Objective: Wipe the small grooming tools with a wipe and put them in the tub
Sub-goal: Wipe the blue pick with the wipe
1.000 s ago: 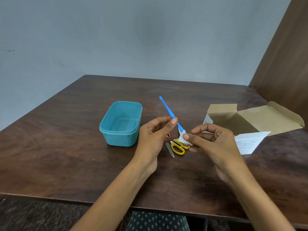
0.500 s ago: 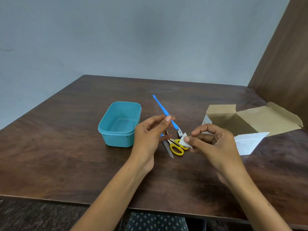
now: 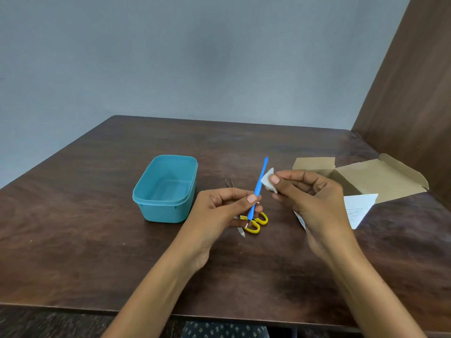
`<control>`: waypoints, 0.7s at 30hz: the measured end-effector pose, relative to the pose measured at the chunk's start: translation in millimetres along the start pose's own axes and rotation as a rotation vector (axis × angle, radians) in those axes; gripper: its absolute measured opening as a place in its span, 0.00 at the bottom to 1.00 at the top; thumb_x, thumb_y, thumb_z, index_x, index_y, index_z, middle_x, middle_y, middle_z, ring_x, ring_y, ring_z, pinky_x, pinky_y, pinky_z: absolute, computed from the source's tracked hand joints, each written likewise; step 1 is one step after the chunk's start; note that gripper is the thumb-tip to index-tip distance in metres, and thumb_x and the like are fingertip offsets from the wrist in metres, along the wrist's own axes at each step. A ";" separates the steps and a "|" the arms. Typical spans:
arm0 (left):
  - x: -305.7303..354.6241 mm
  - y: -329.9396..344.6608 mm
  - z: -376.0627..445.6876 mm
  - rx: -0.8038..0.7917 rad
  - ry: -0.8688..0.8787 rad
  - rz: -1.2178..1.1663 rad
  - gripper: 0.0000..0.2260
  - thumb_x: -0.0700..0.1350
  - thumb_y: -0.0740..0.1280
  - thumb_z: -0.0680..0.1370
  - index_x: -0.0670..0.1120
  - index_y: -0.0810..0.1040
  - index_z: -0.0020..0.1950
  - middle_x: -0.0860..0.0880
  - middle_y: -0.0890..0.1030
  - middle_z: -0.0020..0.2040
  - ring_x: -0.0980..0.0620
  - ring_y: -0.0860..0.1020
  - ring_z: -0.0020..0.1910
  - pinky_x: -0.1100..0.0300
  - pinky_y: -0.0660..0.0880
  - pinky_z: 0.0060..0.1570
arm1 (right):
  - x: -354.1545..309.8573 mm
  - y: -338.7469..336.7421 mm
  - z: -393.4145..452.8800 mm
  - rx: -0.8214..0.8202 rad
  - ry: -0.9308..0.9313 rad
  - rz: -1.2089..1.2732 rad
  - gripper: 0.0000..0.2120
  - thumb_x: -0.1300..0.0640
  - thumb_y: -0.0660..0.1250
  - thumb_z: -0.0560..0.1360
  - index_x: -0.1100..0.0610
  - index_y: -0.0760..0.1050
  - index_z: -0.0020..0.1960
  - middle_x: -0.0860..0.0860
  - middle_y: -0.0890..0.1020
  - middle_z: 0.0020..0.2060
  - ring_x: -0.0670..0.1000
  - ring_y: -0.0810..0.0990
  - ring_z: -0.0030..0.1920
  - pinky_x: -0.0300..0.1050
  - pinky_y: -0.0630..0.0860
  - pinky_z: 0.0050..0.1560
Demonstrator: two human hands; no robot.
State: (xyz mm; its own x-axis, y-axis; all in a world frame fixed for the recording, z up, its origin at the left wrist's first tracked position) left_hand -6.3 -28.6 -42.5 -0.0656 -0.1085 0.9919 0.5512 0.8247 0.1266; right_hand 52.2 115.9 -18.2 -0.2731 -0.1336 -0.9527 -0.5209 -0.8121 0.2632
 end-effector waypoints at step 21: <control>6.9 0.5 -7.2 0.015 0.094 0.126 0.04 0.38 0.70 0.73 0.41 0.85 0.44 0.45 0.85 0.36 0.53 0.83 0.37 0.63 0.79 0.42 | 4.0 5.7 -8.2 0.040 0.054 0.096 0.09 0.64 0.74 0.63 0.61 0.81 0.43 0.55 0.86 0.38 0.50 0.84 0.38 0.40 0.81 0.41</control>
State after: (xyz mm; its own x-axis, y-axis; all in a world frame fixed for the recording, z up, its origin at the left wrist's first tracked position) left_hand -0.4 -32.9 -35.6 0.0820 -0.0547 0.9951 0.5379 0.8430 0.0020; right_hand 54.8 106.1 -21.7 -0.2800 -0.2408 -0.9293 -0.5269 -0.7706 0.3584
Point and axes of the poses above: each hand's wrist, its own z-axis towards the middle knuckle, its own y-axis out of the palm, x = y × z, the point moved 5 cm from there along z, towards the middle knuckle
